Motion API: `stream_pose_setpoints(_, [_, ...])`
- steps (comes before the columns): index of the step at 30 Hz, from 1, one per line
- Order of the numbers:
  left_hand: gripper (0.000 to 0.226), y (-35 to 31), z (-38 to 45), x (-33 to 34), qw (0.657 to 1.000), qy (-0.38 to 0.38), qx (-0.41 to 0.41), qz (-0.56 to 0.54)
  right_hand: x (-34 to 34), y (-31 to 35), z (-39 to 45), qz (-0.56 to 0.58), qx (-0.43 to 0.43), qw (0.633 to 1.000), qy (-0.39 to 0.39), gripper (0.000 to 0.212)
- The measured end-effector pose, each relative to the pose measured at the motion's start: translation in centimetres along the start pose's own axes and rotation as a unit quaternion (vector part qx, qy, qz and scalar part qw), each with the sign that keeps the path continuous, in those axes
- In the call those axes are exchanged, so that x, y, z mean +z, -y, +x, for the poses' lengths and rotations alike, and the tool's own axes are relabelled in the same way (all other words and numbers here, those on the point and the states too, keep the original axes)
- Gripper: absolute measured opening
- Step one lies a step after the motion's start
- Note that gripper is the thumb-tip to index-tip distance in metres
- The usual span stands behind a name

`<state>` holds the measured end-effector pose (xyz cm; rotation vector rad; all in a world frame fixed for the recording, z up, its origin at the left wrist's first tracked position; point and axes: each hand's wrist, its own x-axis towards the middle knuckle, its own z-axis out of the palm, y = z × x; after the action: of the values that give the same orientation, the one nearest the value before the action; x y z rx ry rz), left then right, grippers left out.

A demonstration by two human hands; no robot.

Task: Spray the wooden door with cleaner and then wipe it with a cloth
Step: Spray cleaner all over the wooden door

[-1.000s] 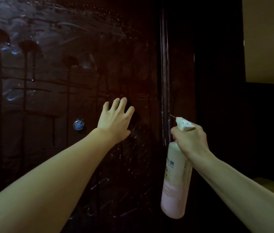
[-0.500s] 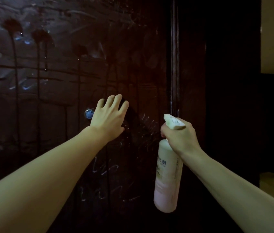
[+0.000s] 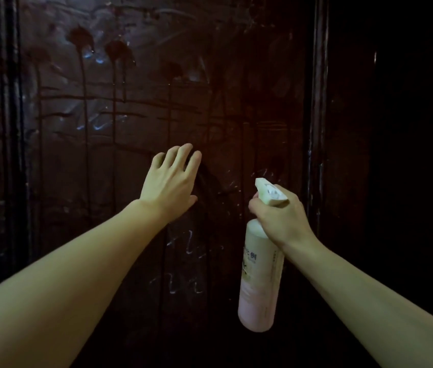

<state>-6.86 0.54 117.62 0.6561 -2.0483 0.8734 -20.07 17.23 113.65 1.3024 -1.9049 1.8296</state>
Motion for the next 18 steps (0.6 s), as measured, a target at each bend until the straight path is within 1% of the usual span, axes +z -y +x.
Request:
stream_pose_setpoints(4, [0.107,1.3,-1.1,0.1,0.997,0.013,-0.079,0.000,1.8,0.7,-0.3,-0.024,-0.013,1.000,-0.005,0.014])
stream_pose_setpoints(6, [0.108,2.2,-1.6,0.1,0.994,0.023,-0.104,0.000,2.5,1.1,-0.4,-0.017,-0.013,1.000,-0.004,0.017])
stream_pose_setpoints(8, [0.107,3.0,-2.1,0.2,0.993,0.028,-0.117,0.001,3.1,1.5,-0.6,-0.011,-0.014,1.000,0.004,0.015])
stream_pose_setpoints(12, [0.103,4.0,-2.8,0.2,0.993,0.036,-0.109,0.008,4.7,2.2,-1.0,0.020,-0.023,0.999,0.031,0.004])
stream_pose_setpoints(15, [0.101,4.6,-2.9,0.0,0.994,0.048,-0.099,0.020,6.0,2.9,-1.3,0.029,-0.031,0.998,0.050,0.005])
stream_pose_setpoints(18, [0.100,5.2,-3.1,0.0,0.994,0.053,-0.089,0.022,7.1,3.7,-1.6,0.031,-0.043,0.997,0.052,0.010])
